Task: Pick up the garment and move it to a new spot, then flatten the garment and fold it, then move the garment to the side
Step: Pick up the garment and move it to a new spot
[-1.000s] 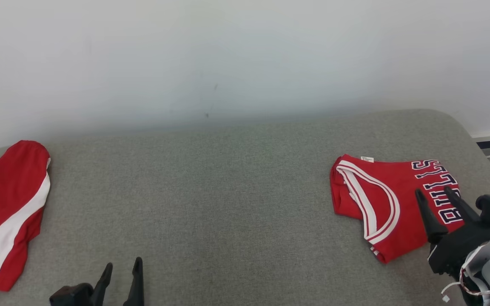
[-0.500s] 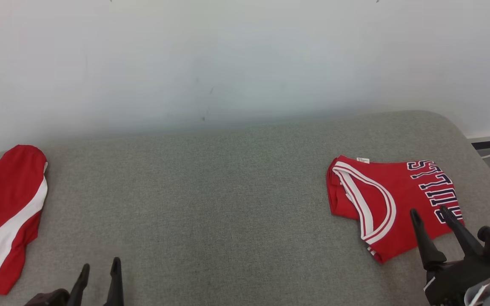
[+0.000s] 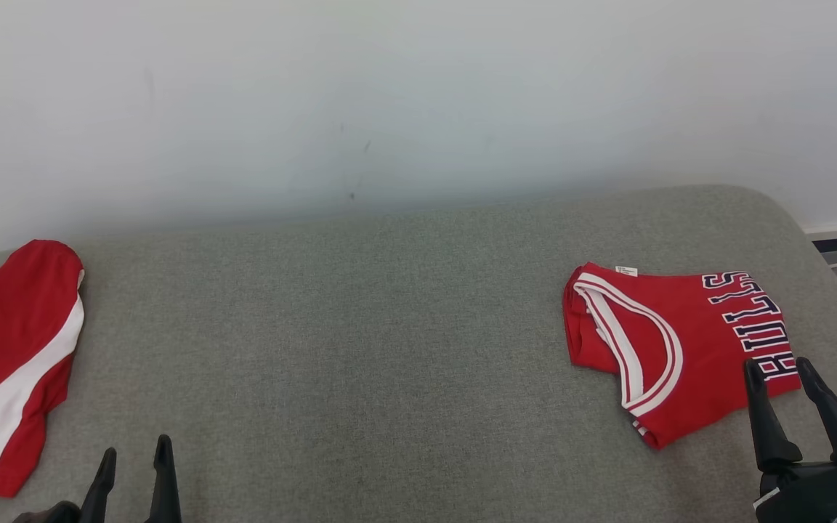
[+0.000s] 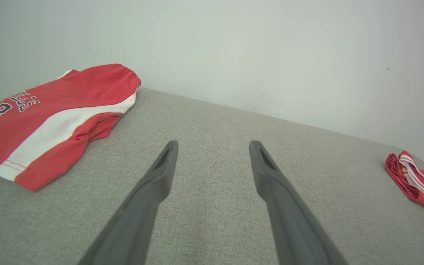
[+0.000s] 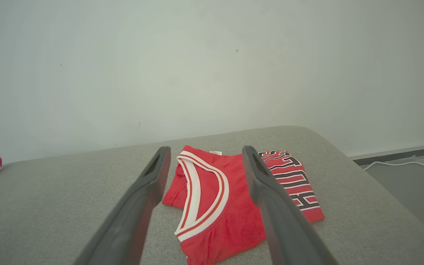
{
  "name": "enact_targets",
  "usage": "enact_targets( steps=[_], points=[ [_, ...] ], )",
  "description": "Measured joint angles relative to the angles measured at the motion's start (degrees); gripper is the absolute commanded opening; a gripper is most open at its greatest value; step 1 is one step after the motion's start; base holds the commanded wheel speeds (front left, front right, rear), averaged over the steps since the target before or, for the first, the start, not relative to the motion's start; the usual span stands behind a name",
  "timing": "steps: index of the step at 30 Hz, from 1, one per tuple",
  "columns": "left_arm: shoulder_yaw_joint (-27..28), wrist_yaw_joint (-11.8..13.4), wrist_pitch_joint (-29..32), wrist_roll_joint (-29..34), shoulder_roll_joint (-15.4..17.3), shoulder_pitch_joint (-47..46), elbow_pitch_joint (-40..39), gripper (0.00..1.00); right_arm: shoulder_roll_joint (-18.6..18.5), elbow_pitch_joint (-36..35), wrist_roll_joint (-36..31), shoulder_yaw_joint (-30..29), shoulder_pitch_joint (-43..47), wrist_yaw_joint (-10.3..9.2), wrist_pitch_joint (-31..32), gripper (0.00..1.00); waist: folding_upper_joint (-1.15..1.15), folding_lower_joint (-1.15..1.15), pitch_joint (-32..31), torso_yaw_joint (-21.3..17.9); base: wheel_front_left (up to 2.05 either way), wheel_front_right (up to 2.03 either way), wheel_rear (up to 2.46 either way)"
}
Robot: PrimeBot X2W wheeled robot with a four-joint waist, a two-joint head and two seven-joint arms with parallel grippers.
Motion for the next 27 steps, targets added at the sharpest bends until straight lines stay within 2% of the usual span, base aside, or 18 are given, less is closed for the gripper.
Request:
enact_targets(
  steps=[14, 27],
  points=[
    [0.78, 0.03, 2.01, 1.33, -1.0, 0.12, -2.94, 1.0, 4.3, -3.08, -4.99, -7.88, 4.63, 0.0, 0.0, 1.0, 0.0, 0.0, 1.06, 1.07, 0.0, 0.0, 0.0],
    [0.94, 0.08, 4.55, 4.01, -1.58, -0.7, -4.5, 1.0, 6.22, -4.97, -7.15, -9.62, 6.13, 0.0, 0.02, 1.0, 0.0, 0.0, 1.47, 6.39, 0.0, 0.0, 0.0]
  ],
)
